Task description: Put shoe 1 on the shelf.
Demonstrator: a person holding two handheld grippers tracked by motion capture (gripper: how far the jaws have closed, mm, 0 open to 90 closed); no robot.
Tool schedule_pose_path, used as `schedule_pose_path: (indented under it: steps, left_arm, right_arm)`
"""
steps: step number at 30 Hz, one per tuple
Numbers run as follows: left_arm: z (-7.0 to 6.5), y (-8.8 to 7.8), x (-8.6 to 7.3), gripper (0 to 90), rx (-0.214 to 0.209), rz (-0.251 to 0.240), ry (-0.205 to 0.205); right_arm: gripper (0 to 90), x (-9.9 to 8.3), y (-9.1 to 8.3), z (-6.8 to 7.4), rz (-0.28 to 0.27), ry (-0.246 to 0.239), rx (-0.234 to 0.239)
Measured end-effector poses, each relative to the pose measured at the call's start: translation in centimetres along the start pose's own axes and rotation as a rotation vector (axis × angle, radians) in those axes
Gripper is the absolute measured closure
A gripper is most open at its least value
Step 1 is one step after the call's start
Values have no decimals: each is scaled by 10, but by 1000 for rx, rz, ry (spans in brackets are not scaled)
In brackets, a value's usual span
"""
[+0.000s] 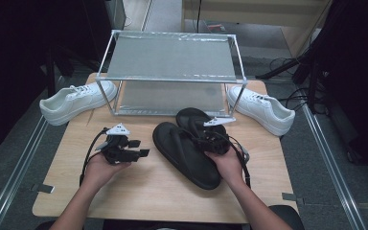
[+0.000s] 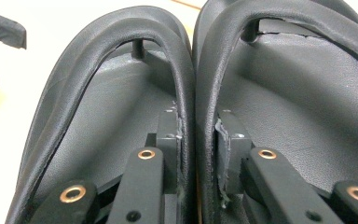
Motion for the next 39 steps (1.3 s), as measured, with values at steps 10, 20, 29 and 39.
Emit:
schedule_pose_path:
  steps: [10,20,29,39]
  left_arm:
    - [1,-4,-6,404,16,-2,-7]
    - [0,-3,-6,404,12,-1,-4]
    - [-1,-3,-6,404,13,-3,-2]
    - [-4,-2,-5,407,9,-6,11]
  right_arm:
    - [754,35,12,-6,-51,-6,-13]
    - [753,75,37,-26,-108,46,-44]
    - [752,86,57,-41,-156,88,-79]
    - [738,83,69,-49,-157,111,-101]
Point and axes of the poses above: each handheld gripper's, and its own axes: y roughly forward along the jaws, x roughly out of its top, z roughly to its left, the point moved 2 cm from there along y, roughly forward along the jaws, and after that the axes turned 9 degrees about z, right-handed, at the moved point
